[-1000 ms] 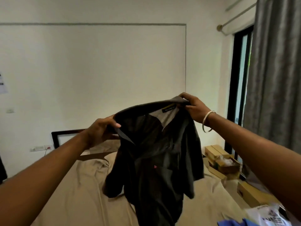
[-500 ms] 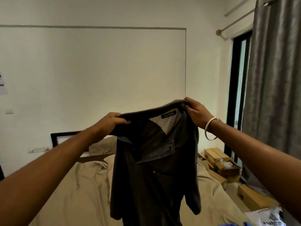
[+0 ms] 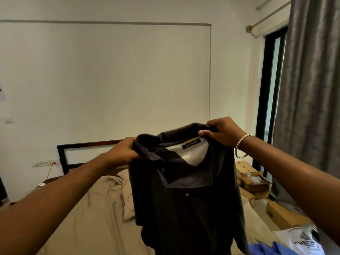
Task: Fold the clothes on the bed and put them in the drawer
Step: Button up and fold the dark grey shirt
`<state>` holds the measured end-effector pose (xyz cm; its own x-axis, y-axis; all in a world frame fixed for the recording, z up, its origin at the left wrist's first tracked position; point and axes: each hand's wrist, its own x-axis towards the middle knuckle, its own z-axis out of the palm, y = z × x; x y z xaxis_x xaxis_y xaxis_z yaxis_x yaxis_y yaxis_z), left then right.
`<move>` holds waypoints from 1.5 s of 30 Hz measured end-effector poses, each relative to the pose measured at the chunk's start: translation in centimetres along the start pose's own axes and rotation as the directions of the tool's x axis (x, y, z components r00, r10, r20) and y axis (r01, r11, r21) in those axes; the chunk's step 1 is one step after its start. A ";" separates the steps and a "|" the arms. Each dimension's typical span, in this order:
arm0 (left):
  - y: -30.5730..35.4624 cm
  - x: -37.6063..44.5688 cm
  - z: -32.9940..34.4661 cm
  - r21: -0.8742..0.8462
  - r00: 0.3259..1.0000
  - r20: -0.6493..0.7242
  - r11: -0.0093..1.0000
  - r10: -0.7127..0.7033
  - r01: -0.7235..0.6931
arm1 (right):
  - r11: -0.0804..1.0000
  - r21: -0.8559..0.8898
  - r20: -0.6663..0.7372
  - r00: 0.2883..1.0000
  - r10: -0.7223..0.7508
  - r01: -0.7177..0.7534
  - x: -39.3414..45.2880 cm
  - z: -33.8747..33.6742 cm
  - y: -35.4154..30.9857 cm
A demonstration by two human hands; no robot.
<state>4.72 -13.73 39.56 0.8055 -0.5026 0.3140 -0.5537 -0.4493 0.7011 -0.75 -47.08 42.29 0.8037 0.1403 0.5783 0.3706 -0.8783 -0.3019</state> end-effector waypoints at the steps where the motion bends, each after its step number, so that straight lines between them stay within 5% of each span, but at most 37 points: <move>1: -0.3 -0.1 0.3 0.199 0.994 -0.100 0.980 0.040 -0.019 | 0.999 -0.003 0.080 0.996 -0.036 0.036 -0.5 0.1 0.2; 3: -1.4 -0.2 0.4 0.511 0.933 -0.293 0.859 0.211 -0.034 | 0.994 0.092 0.233 0.969 -0.085 0.065 -1.7 0.2 0.5; 6: -4.0 -0.3 0.5 0.628 0.826 -0.346 0.764 0.446 -0.150 | 1.000 0.011 0.331 0.943 -0.022 0.019 -2.6 0.5 2.0; 8: -4.7 -0.8 0.8 0.430 0.873 -0.352 0.887 0.336 -0.168 | 0.999 -0.036 0.246 0.968 0.044 -0.037 -3.2 1.5 3.1; 11: -5.7 -0.9 0.8 0.213 0.988 -0.132 0.976 0.075 -0.046 | 0.948 0.258 0.151 0.977 0.148 -0.184 -5.0 3.1 3.4; 13: -6.2 -1.3 0.8 0.275 1.000 0.016 0.961 -0.022 0.017 | 0.927 0.252 0.267 0.941 0.210 -0.279 -6.2 4.3 3.0; 15: -6.5 -2.5 1.4 0.381 0.962 0.210 0.921 -0.175 0.085 | 0.928 0.071 0.550 0.790 0.270 -0.366 -7.2 5.7 3.1; 17: -7.0 -4.3 2.8 0.307 0.810 0.416 0.902 -0.413 0.303 | 0.890 -0.010 0.818 0.508 0.270 -0.456 -8.6 6.8 3.3; 19: -7.4 -7.0 4.4 0.327 0.526 0.600 0.785 -0.602 0.526 | 0.821 0.034 0.945 0.286 0.159 -0.570 -10.2 8.0 3.8; 20: -7.9 -8.1 5.2 0.350 0.404 0.693 0.769 -0.597 0.535 | 0.809 0.064 0.971 0.224 0.085 -0.585 -10.8 8.5 3.9; 22: -9.3 -8.8 6.4 0.335 0.317 0.752 0.749 -0.578 0.572 | 0.791 0.126 0.984 0.179 -0.021 -0.599 -11.3 9.8 3.8; 24: -10.1 -8.6 7.7 0.224 0.380 0.700 0.692 -0.604 0.686 | 0.766 0.146 0.983 0.182 -0.039 -0.626 -11.1 11.6 3.5; 27: -12.4 -6.7 10.9 0.044 0.513 0.563 0.643 -0.648 0.765 | 0.754 0.016 0.957 0.227 0.178 -0.657 -10.7 16.7 5.5; 29: -16.7 -5.2 13.2 0.198 0.651 0.358 0.735 -0.670 0.648 | 0.822 -0.117 0.847 0.376 0.375 -0.557 -10.6 20.2 7.4; 31: -21.9 -4.9 16.4 0.493 0.715 0.158 0.682 -0.681 0.541 | 0.868 -0.256 0.673 0.566 0.476 -0.425 -11.6 24.9 10.0; 33: -26.5 -6.4 20.7 0.539 0.669 0.130 0.618 -0.732 0.572 | 0.854 -0.254 0.606 0.613 0.506 -0.454 -14.6 30.2 12.2; 37: -31.9 -12.1 30.3 0.370 0.569 0.222 0.609 -0.792 0.702 | 0.876 -0.119 0.723 0.564 0.400 -0.468 -23.7 40.6 13.5; 41: -35.9 -17.7 38.4 0.267 0.633 0.280 0.692 -0.721 0.671 | 0.908 -0.028 0.787 0.551 0.278 -0.417 -32.3 48.7 13.2; 45: -40.5 -19.6 44.3 0.247 0.746 0.230 0.779 -0.625 0.577 | 0.944 -0.031 0.661 0.702 0.265 -0.328 -38.0 54.9 13.8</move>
<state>2.03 -18.38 -23.35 0.8984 -0.2639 -0.3511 -0.0190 -0.8219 0.5693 -0.62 -39.48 -25.47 0.9701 0.1678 -0.1752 0.0723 -0.8894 -0.4513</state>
